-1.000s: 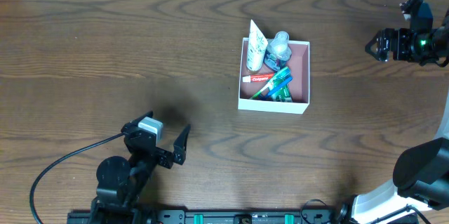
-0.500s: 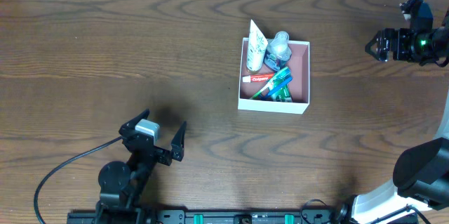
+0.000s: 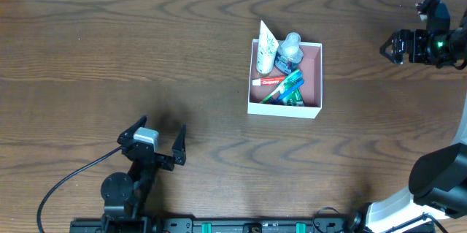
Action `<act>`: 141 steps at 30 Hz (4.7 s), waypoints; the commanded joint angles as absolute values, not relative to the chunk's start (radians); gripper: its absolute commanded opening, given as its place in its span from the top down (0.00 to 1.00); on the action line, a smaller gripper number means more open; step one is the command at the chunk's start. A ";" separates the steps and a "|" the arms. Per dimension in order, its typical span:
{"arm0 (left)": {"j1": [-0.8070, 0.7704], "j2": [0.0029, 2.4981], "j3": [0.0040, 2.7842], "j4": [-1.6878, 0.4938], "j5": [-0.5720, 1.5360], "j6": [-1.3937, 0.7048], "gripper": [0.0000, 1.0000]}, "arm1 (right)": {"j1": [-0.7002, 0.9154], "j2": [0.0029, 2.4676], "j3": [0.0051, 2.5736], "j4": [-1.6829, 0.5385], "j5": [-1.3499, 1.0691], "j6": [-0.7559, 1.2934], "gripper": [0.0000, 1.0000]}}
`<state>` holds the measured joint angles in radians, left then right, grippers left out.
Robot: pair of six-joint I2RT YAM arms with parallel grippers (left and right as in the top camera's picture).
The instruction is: Pack container
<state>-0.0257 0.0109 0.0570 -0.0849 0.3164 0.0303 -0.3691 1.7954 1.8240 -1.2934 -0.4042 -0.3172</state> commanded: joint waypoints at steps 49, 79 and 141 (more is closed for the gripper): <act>0.026 0.004 0.023 -0.088 0.329 0.033 0.02 | -0.361 1.794 1.829 -1.294 -0.416 -0.307 0.01; 0.026 0.004 0.023 -0.088 0.329 0.033 0.02 | -0.125 0.861 1.525 -1.295 -0.390 -0.311 0.01; 0.026 0.004 0.023 -0.088 0.329 0.033 0.02 | -0.013 0.005 0.006 -0.059 -0.157 0.115 0.01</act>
<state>0.0200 0.0105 0.0536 -0.0780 0.3161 0.0303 -0.0330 0.0147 0.0116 -0.0597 -0.1734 0.1215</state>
